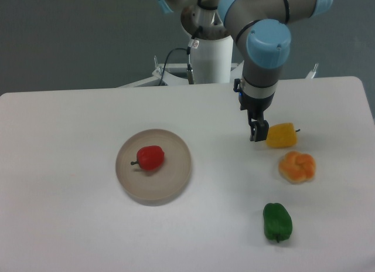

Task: Pick up the red pepper from the plate
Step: 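Move the open gripper over to the red pepper on the plate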

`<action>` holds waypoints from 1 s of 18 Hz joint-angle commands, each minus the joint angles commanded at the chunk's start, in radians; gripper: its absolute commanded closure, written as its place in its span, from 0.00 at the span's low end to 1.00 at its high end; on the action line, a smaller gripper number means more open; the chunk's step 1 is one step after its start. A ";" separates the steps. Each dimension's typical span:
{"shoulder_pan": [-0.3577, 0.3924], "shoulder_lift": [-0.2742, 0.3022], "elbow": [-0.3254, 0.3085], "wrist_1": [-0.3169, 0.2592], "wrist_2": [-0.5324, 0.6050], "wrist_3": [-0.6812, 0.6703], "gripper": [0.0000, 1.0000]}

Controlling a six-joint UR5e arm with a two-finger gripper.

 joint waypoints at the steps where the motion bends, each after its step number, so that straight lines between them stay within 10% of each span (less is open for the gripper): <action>1: 0.000 0.000 -0.002 0.000 0.000 0.000 0.00; 15: -0.213 -0.023 -0.041 0.005 -0.035 -0.193 0.00; 18: -0.320 -0.110 -0.037 0.148 -0.034 -0.395 0.00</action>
